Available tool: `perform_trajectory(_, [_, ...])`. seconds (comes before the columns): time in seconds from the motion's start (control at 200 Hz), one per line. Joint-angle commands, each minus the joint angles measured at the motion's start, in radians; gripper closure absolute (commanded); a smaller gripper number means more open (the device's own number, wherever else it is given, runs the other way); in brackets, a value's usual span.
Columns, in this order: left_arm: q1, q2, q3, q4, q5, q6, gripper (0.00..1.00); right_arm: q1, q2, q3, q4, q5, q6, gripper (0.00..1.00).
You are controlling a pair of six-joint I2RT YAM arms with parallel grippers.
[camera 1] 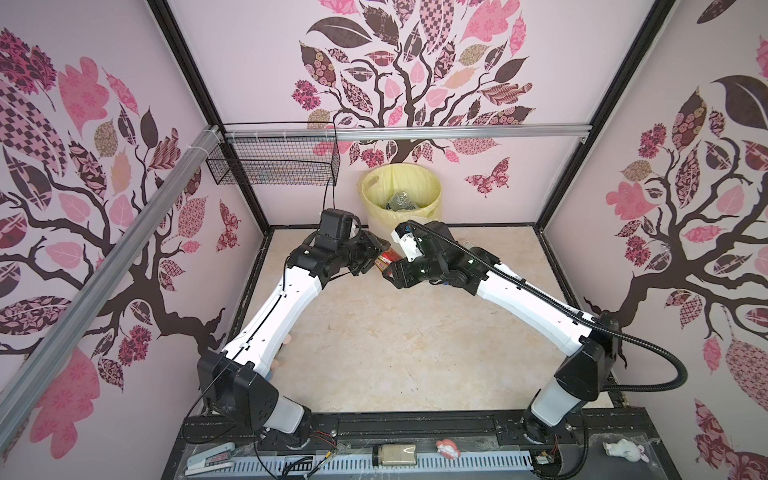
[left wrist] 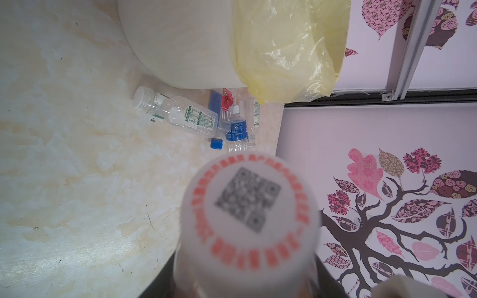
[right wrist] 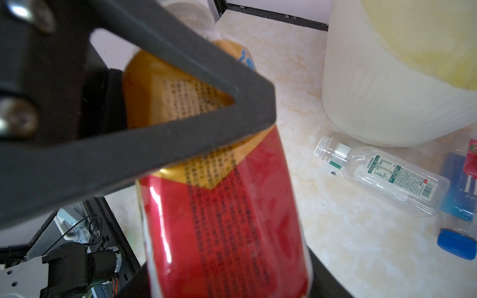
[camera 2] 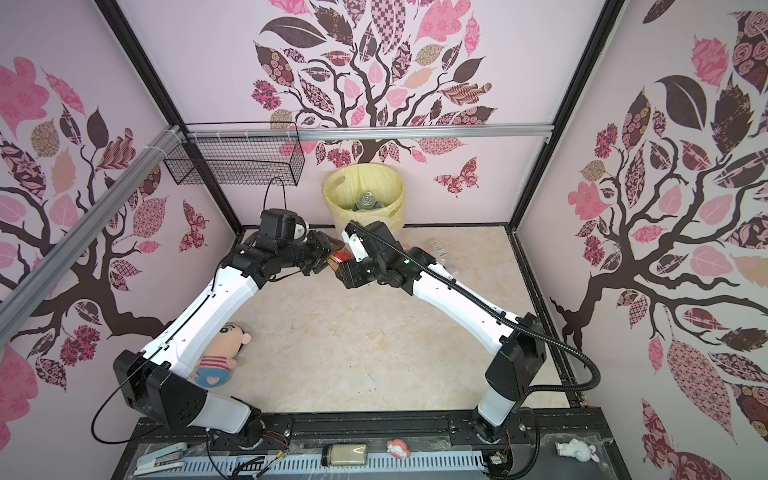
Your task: Throw the plastic bottles in the bin
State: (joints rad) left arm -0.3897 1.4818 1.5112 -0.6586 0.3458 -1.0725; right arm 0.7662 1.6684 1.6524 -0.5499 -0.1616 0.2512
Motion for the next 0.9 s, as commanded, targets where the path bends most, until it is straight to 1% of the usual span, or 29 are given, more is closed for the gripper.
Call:
perform_trajectory(0.0, [0.016,-0.018,0.045,-0.004,-0.009,0.022,0.62,-0.013,-0.051,0.037,-0.011,0.011,0.010,0.28])
perform_trajectory(0.195, [0.048,-0.031,0.053,-0.016,-0.016,0.038,0.64,-0.021,-0.068,0.047,-0.028,0.025,0.007,0.14])
perform_trajectory(0.345, [0.078,-0.026,0.099,-0.028,-0.025,0.059,0.64,-0.028,-0.085,0.068,-0.047,0.049,0.002,0.01])
perform_trajectory(0.56, [0.081,0.031,0.243,-0.035,-0.053,0.110,0.65,-0.040,-0.104,0.121,-0.095,0.113,0.026,0.00])
perform_trajectory(0.65, [0.081,0.060,0.314,-0.035,-0.083,0.138,0.65,-0.053,-0.100,0.158,-0.126,0.149,0.046,0.01])
perform_trajectory(0.77, [0.081,0.118,0.420,-0.047,-0.139,0.200,0.65,-0.064,-0.079,0.248,-0.182,0.207,0.075,0.00])
perform_trajectory(0.8, [0.081,0.136,0.475,-0.052,-0.154,0.214,0.65,-0.066,-0.071,0.276,-0.197,0.213,0.082,0.01])
perform_trajectory(0.895, [0.081,0.191,0.578,-0.058,-0.212,0.270,0.64,-0.067,-0.045,0.369,-0.243,0.242,0.115,0.00])
